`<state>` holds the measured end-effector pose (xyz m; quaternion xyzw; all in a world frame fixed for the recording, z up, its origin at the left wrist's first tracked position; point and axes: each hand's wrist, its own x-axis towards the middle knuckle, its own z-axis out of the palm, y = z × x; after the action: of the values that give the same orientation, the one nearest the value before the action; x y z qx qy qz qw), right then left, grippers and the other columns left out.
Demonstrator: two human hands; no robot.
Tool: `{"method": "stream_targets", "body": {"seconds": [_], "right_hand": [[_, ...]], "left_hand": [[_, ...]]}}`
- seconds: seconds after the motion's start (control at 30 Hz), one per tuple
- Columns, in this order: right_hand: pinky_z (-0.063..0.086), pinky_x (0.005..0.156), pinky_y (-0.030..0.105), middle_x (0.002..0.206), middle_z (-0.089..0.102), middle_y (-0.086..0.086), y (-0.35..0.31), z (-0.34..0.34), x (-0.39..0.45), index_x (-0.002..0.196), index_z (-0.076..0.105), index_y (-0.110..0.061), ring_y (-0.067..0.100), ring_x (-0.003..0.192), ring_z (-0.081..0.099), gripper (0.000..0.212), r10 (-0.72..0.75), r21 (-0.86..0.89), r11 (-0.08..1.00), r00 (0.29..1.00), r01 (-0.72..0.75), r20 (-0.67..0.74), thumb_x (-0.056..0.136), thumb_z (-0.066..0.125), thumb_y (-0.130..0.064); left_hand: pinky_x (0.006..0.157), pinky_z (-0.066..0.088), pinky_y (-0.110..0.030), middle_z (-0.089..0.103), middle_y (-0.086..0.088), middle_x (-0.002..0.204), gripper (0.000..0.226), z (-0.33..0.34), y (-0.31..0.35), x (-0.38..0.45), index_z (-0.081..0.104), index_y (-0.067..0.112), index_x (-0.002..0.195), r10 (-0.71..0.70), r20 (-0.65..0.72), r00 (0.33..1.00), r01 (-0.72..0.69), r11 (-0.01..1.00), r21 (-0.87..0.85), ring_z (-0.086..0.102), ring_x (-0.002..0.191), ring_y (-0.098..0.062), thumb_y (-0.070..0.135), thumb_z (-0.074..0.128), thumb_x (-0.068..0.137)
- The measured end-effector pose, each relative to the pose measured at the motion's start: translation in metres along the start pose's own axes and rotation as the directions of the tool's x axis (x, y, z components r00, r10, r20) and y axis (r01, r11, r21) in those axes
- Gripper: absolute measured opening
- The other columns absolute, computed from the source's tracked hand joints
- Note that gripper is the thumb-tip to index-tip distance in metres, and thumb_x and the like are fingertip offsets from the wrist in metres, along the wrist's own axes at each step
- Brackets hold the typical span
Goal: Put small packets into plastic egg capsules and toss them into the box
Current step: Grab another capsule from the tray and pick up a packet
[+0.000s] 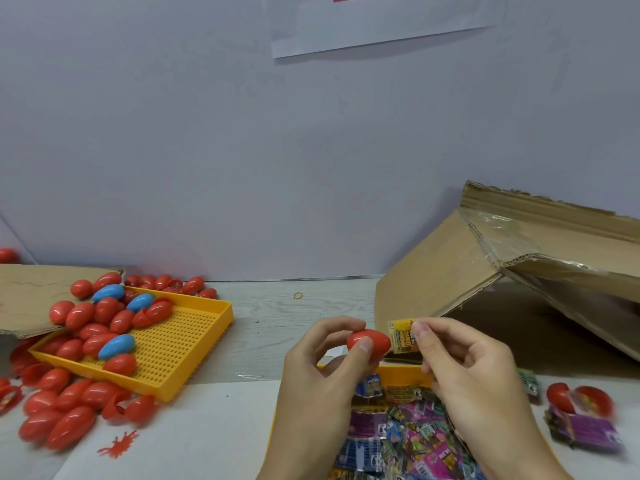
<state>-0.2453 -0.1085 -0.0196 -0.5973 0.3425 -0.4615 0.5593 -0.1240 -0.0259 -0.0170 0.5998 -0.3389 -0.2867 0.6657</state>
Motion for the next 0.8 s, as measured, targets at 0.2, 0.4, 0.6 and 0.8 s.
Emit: {"method": "stream_targets", "body": {"seconds": [0.2,0.4,0.6,0.8], "right_hand": [[0.042,0.046,0.011,0.06,0.066,-0.012,0.0008,-0.0003,0.0,0.083,0.074,-0.028,-0.004,0.056,0.059,0.023,0.012,-0.004,1.0,1.0,-0.012,0.0,0.071,0.061,-0.044],[0.043,0.045,0.013,0.06,0.066,-0.011,0.0005,-0.0001,0.0003,0.082,0.075,-0.027,-0.004,0.055,0.058,0.023,0.022,0.02,1.0,1.0,-0.023,0.018,0.071,0.062,-0.043],[0.043,0.048,0.011,0.063,0.068,-0.005,-0.0018,0.0001,-0.0008,0.079,0.075,-0.025,-0.002,0.051,0.058,0.023,0.007,0.027,1.0,0.999,-0.009,0.053,0.069,0.063,-0.042],[0.044,0.05,0.01,0.067,0.071,-0.007,-0.0021,-0.0012,-0.0006,0.077,0.076,-0.024,-0.003,0.054,0.06,0.025,0.003,0.011,1.0,0.996,-0.004,0.085,0.067,0.063,-0.043]], "left_hand": [[0.071,0.055,-0.023,0.072,0.02,0.093,0.031,-0.0002,-0.0011,-0.0006,0.07,0.041,0.089,0.005,-0.002,1.0,-0.005,0.999,0.038,0.074,0.085,-0.01,0.011,0.076,0.083],[0.064,0.055,-0.017,0.073,0.011,0.092,0.027,-0.0004,0.0014,-0.0004,0.071,0.037,0.086,0.025,0.021,0.999,-0.026,1.0,0.017,0.073,0.08,-0.011,0.011,0.077,0.08],[0.064,0.057,-0.021,0.072,0.013,0.091,0.024,0.0003,-0.0025,0.0001,0.072,0.033,0.085,0.009,0.024,1.0,-0.009,1.0,0.021,0.074,0.077,-0.013,0.012,0.08,0.077],[0.067,0.061,-0.029,0.073,0.011,0.09,0.023,0.0011,-0.0023,0.0009,0.07,0.027,0.086,-0.028,-0.001,1.0,0.028,0.999,-0.035,0.075,0.077,-0.015,0.007,0.078,0.079]]}}
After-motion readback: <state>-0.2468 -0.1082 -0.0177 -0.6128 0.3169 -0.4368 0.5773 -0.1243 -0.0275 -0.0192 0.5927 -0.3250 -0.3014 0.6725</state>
